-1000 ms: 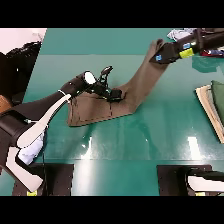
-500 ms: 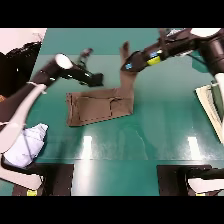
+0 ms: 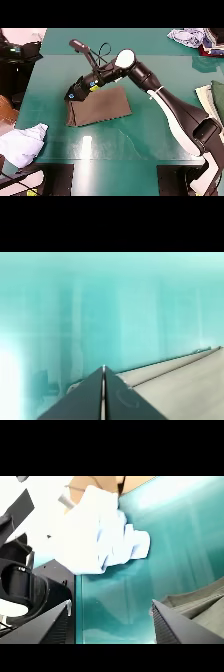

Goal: Fold the shirts.

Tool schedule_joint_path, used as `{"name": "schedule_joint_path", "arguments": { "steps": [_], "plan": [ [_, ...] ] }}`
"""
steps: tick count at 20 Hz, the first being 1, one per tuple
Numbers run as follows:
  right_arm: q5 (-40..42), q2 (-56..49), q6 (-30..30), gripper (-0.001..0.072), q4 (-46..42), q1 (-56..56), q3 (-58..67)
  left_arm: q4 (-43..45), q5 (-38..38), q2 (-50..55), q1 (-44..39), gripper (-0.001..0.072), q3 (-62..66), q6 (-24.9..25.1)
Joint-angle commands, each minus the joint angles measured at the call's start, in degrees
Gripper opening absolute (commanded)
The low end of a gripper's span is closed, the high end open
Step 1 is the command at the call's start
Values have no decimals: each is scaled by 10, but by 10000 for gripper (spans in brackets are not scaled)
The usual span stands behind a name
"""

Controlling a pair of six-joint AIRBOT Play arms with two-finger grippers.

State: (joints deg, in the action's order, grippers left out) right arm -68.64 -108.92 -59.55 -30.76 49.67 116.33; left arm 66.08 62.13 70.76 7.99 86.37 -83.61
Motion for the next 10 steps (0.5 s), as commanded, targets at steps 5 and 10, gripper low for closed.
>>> {"name": "schedule_joint_path", "arguments": {
  "steps": [5,10],
  "plan": [
    [-23,100,-92,550,-163,-151,-176,4,48,-27,26,31,-1,0],
    [-25,143,-101,596,-172,-294,-311,-2,49,-27,26,31,-1,0]
  ]
}}
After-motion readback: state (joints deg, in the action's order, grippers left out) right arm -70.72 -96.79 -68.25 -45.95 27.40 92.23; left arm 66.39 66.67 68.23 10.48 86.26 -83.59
